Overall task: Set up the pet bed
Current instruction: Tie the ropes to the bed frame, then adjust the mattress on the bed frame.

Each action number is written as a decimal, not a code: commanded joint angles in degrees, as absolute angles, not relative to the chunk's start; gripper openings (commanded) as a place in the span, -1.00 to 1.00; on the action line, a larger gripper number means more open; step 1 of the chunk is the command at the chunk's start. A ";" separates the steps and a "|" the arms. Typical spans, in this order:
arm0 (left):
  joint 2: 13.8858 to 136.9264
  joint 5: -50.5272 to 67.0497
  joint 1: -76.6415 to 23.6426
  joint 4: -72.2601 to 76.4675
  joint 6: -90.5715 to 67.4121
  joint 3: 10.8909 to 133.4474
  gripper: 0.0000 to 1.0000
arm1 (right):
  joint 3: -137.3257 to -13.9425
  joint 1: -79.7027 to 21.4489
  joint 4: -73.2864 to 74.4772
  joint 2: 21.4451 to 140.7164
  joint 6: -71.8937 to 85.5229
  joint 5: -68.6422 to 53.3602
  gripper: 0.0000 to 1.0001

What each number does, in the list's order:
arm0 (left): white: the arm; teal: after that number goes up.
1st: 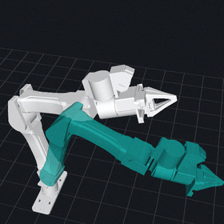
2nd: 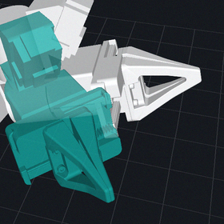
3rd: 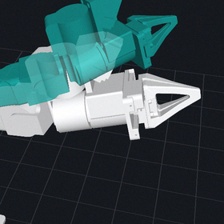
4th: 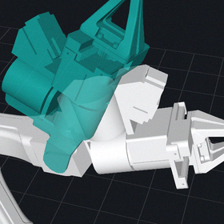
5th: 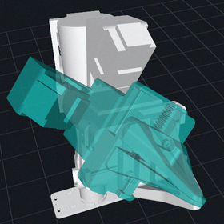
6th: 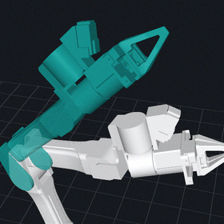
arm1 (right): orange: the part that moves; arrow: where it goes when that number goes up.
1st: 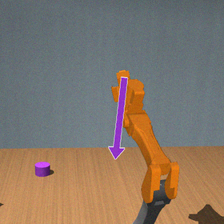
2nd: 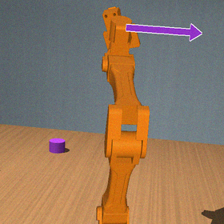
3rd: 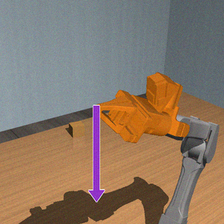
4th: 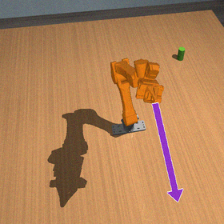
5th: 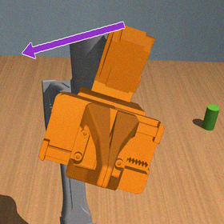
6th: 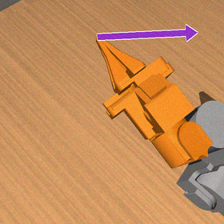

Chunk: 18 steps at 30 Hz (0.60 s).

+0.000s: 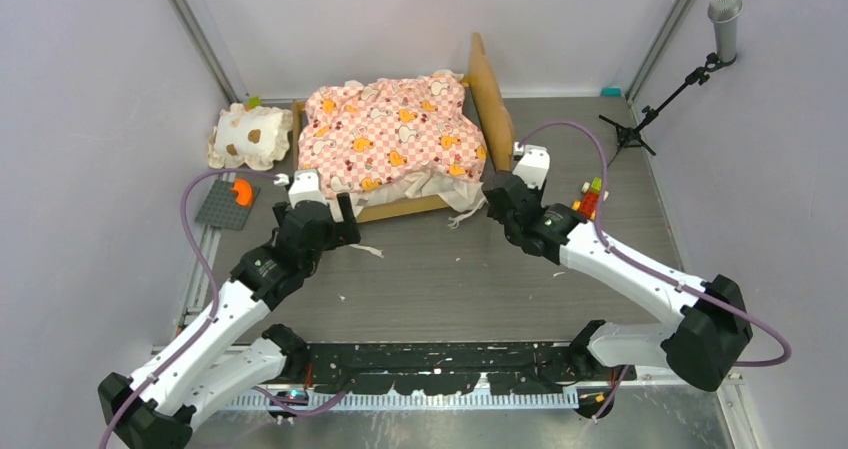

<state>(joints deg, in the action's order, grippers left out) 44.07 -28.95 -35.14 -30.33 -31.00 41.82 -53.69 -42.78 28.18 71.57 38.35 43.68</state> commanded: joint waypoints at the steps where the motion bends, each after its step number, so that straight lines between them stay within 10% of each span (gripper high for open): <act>1: 47.75 -30.11 -33.15 -28.05 -30.04 46.58 0.99 | -60.14 -42.99 21.42 72.85 25.81 28.47 0.10; 18: 62.12 -23.63 -27.08 -20.42 -28.35 49.05 0.99 | -75.92 -37.16 22.47 94.54 24.17 17.93 0.17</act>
<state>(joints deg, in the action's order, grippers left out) 60.71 -24.95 -27.88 -25.85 -29.39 46.81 -73.03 -38.30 24.01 93.82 24.49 19.75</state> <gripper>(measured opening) 0.996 0.585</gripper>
